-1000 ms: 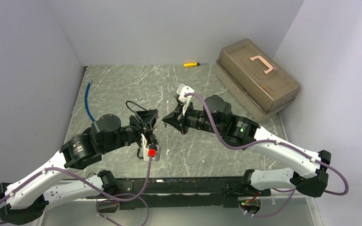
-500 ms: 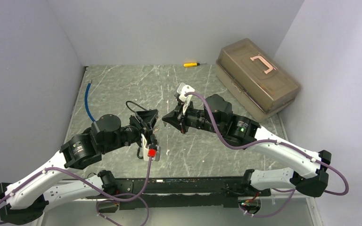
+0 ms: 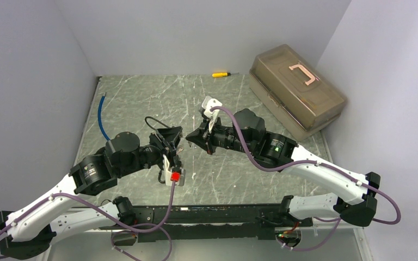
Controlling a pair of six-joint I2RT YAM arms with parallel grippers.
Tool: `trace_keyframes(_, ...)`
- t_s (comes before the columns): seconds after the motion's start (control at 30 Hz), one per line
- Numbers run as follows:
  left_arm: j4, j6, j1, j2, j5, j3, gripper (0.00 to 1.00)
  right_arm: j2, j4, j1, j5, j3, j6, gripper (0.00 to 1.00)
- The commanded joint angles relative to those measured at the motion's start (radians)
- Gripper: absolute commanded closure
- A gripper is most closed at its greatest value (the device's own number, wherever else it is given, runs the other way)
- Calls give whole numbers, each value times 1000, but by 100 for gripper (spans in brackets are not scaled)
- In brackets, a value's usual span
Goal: Unlock with the key
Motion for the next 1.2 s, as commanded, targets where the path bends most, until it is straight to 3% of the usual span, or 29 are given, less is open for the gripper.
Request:
trace_keyframes(0.0,33,22,-15,-9,23,8,100,0,66,2,6,38,9,100)
trace_keyframes(1.17,54,-23,-18,17,5,19,100,38,158,8,-40,2,73,100)
